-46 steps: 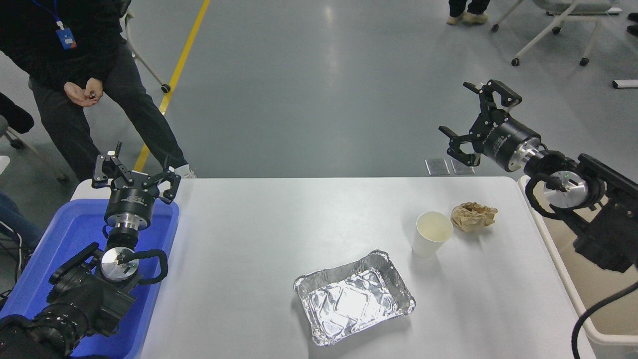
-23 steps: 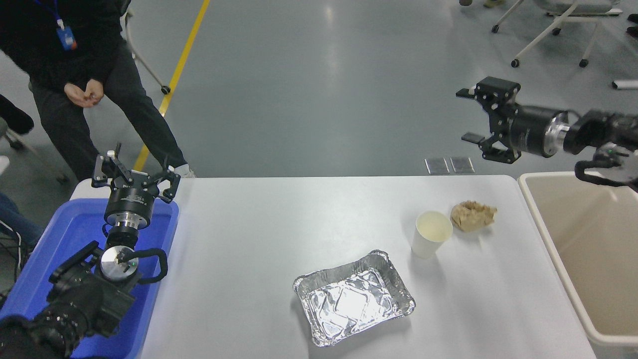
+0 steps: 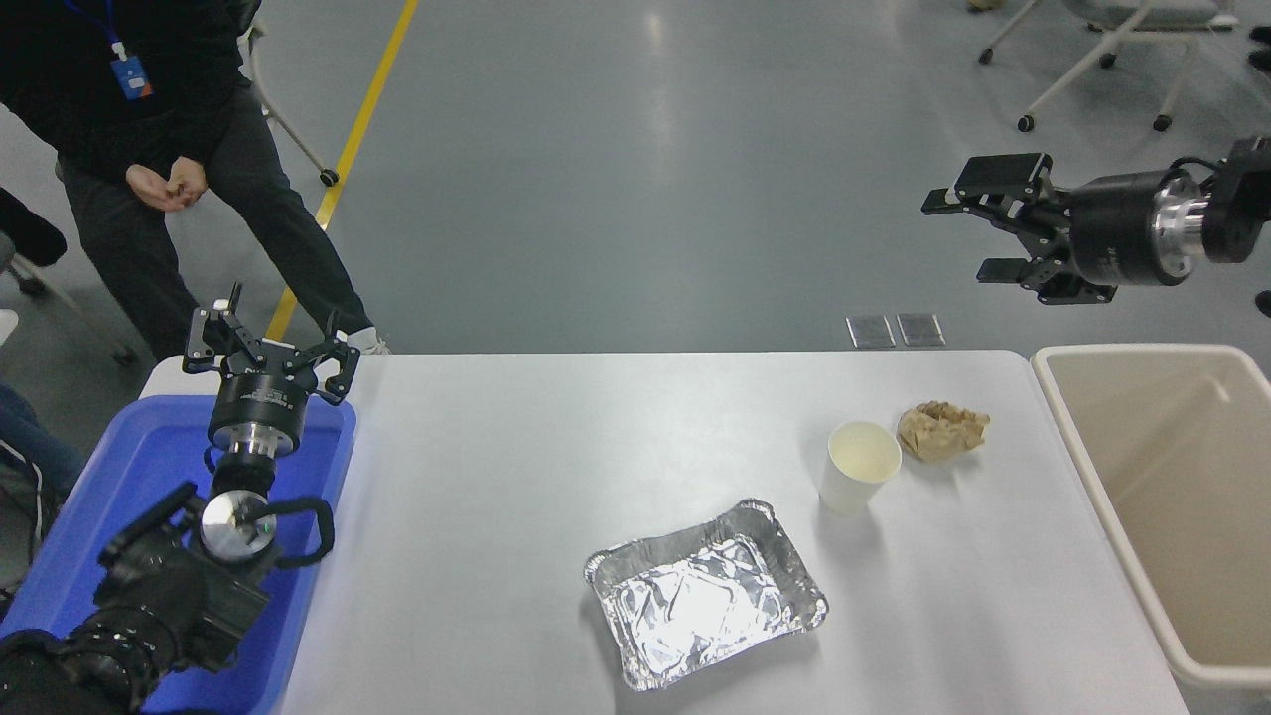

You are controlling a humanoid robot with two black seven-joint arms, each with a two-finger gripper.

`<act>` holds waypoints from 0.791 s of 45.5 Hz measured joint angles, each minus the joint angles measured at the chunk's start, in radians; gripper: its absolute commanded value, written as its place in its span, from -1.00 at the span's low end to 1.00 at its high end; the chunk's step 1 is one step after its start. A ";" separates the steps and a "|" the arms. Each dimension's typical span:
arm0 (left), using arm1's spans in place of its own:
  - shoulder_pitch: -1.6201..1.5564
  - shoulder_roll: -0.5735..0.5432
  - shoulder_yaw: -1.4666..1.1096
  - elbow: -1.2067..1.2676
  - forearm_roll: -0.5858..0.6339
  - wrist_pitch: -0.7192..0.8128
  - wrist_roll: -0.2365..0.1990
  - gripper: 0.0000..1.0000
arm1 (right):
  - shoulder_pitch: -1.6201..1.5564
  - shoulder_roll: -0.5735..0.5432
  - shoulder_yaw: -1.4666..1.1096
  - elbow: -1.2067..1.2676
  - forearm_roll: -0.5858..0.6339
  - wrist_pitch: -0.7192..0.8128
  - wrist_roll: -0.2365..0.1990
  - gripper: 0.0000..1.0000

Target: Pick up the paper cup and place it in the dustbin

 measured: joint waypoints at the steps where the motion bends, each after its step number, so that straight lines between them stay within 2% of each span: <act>1: 0.000 0.000 0.000 0.000 0.000 0.000 0.000 0.98 | 0.020 0.009 -0.021 0.005 -0.001 0.010 0.000 1.00; 21: 0.000 0.000 0.000 0.000 0.000 0.000 0.000 0.98 | 0.345 0.227 -0.255 0.158 -0.010 0.219 0.005 1.00; 36: 0.000 0.000 0.000 0.000 0.000 0.000 0.000 0.98 | 0.414 0.321 -0.287 0.237 -0.008 0.273 0.005 1.00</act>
